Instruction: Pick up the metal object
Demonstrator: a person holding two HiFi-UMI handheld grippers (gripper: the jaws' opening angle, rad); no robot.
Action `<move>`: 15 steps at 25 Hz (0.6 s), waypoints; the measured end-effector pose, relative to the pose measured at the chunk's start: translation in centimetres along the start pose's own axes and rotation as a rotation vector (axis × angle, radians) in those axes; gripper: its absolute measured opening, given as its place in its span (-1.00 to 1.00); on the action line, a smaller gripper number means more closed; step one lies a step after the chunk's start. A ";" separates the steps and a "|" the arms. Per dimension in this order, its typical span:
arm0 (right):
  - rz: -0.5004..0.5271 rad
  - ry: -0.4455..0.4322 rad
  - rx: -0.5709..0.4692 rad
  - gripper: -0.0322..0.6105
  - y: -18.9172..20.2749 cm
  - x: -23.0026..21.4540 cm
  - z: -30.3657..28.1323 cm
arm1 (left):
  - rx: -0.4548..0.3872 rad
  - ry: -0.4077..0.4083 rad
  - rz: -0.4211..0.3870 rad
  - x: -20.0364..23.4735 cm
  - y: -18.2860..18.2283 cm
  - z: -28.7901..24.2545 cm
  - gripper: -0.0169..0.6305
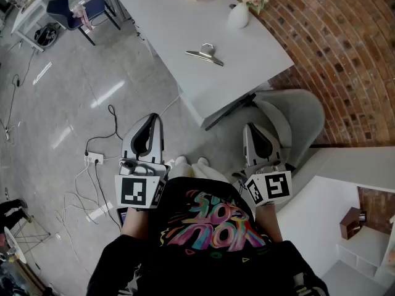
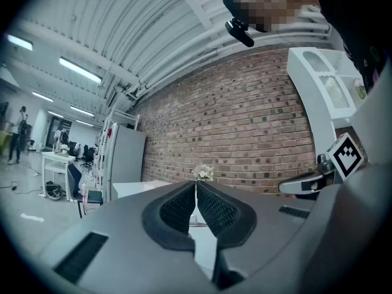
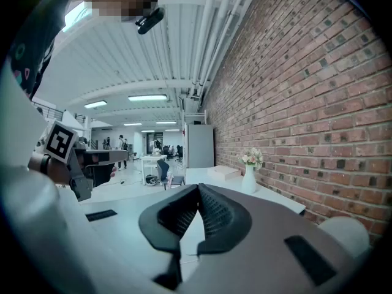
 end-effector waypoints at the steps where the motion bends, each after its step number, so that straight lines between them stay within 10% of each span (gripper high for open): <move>1: -0.003 -0.001 0.000 -0.84 0.0 -0.1 0.1 | -0.001 0.001 0.000 -0.2 0.0 0.0 -0.85; 15: -0.022 -0.080 -0.006 -0.84 0.7 -2.3 0.3 | 0.018 -0.066 -0.006 -2.6 0.7 0.5 -0.85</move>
Point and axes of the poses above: the fingertips, and each gripper's own axes: z backward along the fingers, x to its left, y out of its underside, the point moved 9 cm from there along z, backward along the fingers, and after that the axes turned 6 degrees about x, right-handed, at the moved point
